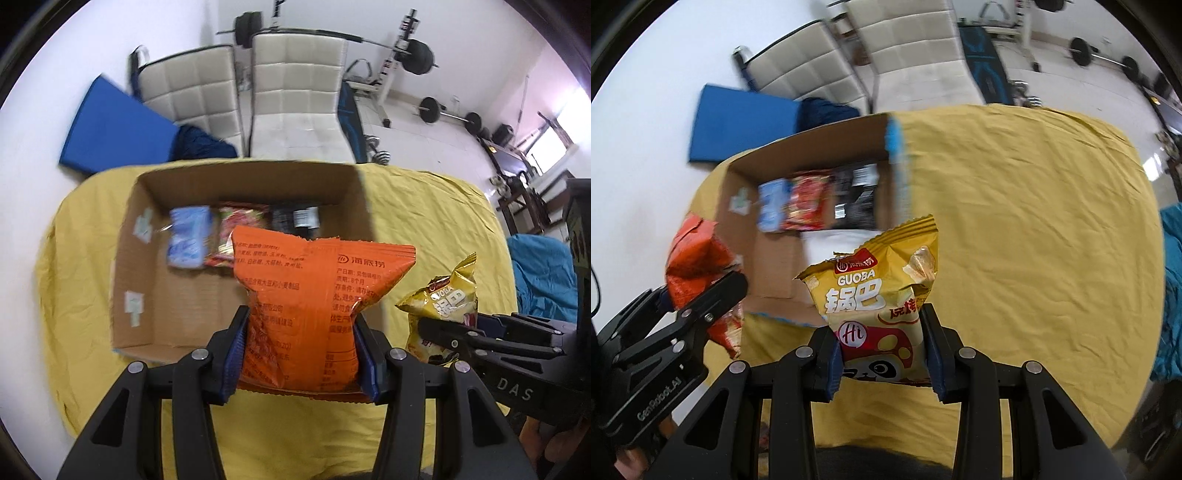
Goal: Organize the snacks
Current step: 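Lift both held bags and carry them toward the cardboard box, then lower both bags into the box and open both tools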
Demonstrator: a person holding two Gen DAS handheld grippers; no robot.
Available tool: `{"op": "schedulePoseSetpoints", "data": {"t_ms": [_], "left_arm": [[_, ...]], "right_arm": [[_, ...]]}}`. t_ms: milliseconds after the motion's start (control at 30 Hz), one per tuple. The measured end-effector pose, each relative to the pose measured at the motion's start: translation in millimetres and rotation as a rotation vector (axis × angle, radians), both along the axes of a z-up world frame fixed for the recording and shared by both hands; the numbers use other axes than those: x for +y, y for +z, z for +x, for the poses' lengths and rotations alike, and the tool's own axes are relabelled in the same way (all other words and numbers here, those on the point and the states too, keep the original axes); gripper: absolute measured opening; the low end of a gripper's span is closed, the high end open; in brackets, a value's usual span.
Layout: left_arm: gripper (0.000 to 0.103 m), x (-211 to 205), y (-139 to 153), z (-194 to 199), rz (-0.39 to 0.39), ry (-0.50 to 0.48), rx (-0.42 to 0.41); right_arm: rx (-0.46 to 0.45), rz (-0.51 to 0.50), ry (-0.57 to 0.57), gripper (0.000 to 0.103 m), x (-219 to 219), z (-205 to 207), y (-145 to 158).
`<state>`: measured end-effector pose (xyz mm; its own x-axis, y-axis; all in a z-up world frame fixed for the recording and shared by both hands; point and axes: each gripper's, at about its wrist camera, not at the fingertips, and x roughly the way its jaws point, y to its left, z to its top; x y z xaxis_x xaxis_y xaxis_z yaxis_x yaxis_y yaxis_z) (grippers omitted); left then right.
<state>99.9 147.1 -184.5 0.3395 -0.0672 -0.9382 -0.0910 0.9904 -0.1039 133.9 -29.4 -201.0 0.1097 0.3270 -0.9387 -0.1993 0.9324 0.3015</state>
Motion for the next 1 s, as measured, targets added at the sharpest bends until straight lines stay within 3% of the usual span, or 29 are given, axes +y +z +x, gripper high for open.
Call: {"op": "schedulePoseSetpoints", "data": {"t_ms": [200,433,733,1000], "left_arm": [[0.048,59,-19,-2,0.008,0.047,0.056],[0.048,101,-60,8,-0.038,0.085,0.147],[0.048,135,-120,24,-0.100,0.104,0.272],[0.049,152,-144,29,-0.146,0.100,0.329]], "right_arm": [[0.012,0.025,0.068,0.039,72,-6,-7],[0.059,0.019,0.089,0.039,139,-3,-43],[0.139,0.003,0.072,0.039,175,14,-106],[0.194,0.041,0.102,0.039,192,24,-143]]}}
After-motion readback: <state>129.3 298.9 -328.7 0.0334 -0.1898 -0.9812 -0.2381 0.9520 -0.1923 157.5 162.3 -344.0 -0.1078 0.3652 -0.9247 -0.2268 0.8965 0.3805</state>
